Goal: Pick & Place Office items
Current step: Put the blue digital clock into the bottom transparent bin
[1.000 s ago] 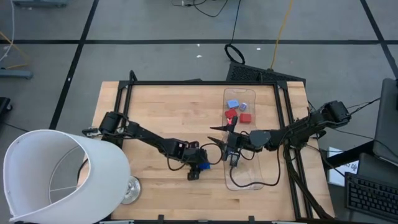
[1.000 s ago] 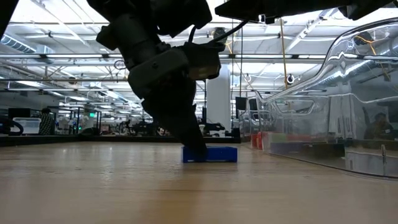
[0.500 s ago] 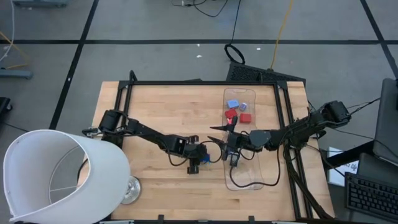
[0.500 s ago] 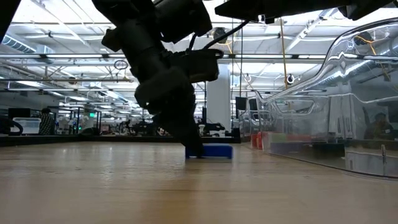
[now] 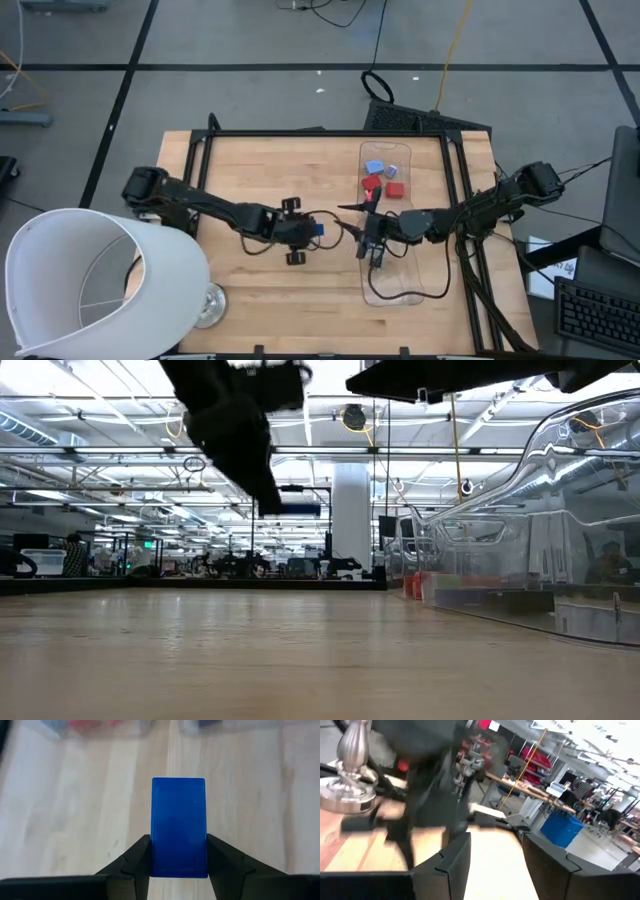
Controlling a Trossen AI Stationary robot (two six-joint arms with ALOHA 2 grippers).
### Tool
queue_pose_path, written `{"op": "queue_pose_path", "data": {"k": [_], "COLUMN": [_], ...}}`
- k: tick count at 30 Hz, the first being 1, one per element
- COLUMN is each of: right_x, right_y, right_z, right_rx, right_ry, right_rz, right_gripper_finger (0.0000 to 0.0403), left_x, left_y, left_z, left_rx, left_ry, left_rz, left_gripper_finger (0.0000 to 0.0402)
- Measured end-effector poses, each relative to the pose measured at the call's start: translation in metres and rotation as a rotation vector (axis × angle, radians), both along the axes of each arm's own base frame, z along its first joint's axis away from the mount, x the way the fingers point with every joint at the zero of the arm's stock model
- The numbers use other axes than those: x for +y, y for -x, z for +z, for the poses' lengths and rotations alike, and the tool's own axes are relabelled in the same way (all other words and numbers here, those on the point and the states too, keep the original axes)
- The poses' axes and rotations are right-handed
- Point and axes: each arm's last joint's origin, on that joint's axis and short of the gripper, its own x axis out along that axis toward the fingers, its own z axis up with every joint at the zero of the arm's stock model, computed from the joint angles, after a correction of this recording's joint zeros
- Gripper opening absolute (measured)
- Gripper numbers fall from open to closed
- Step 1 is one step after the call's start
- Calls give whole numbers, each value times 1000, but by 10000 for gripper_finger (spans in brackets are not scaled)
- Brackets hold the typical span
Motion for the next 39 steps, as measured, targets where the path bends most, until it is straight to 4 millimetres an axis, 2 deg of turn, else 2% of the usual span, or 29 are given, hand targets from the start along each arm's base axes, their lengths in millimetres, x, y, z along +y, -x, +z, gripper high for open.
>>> {"op": "queue_pose_path", "data": {"k": [2, 7, 11, 14, 19, 25, 30, 34, 39], "right_x": [0, 0, -4, -9, -16, -21, -27, -27, -25], "right_y": [0, 0, 0, -3, -15, -25, -27, -27, -27], "right_z": [-3, -9, -11, -14, -28, -35, -31, -28, -26], "right_rx": [30, 83, 90, 111, 107, 45, -18, -49, -60], "right_ry": [-1, -13, -45, -82, -174, -246, -325, -332, -387], "right_rz": [0, -3, -12, 27, 117, 180, 178, 186, 269], "right_gripper_finger": [168, 167, 167, 167, 193, 270, 323, 332, 322], "left_x": [0, 7, 18, 22, 24, 23, 22, 21, 20], "left_y": [8, 36, 56, 63, 64, 59, 55, 55, 52], "left_z": [10, 19, 16, 16, 12, 20, 29, 31, 32], "left_rx": [-31, -120, -261, -394, -470, -545, -634, -658, -686], "left_ry": [3, 23, 96, 177, 216, 186, 189, 193, 201], "left_rz": [-9, -1, 6, -36, -83, -132, -203, -209, -224], "left_gripper_finger": [152, 152, 152, 152, 152, 152, 152, 152, 152]}}
